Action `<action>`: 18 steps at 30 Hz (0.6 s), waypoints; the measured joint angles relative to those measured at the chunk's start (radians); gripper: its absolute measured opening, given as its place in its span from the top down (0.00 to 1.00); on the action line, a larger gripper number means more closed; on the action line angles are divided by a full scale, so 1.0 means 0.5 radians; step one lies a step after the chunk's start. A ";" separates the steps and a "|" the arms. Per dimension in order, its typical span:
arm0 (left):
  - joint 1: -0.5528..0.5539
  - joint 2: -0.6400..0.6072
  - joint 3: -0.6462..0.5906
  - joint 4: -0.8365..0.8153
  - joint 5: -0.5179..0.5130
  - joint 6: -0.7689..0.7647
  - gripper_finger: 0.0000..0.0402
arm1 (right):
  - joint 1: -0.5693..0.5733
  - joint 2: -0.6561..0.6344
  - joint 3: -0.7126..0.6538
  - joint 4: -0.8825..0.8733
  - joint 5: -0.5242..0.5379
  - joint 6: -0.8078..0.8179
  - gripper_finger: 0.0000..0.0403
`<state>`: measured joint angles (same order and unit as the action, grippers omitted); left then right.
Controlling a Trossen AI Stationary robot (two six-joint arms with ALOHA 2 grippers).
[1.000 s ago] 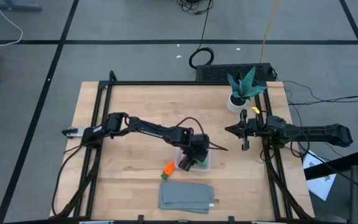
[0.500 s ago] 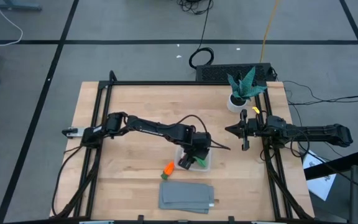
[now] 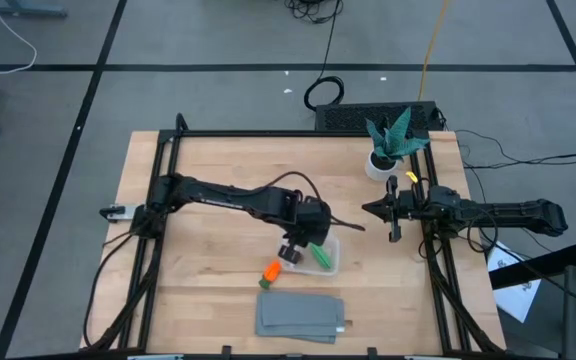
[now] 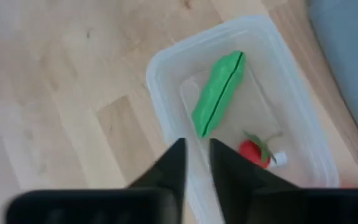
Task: Pick and placing Produce into tupperware
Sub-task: Put the orange carrot into the transparent bin
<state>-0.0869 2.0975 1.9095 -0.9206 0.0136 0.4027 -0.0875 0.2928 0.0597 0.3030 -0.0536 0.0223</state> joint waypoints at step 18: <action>0.015 -0.572 -0.001 -0.625 -0.819 -0.521 0.99 | 0.001 -0.007 0.000 0.012 -0.001 0.030 1.00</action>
<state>-0.0792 1.8113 1.9091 -1.2332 -0.3959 0.1420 -0.0872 0.2893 0.0597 0.3092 -0.0540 0.0372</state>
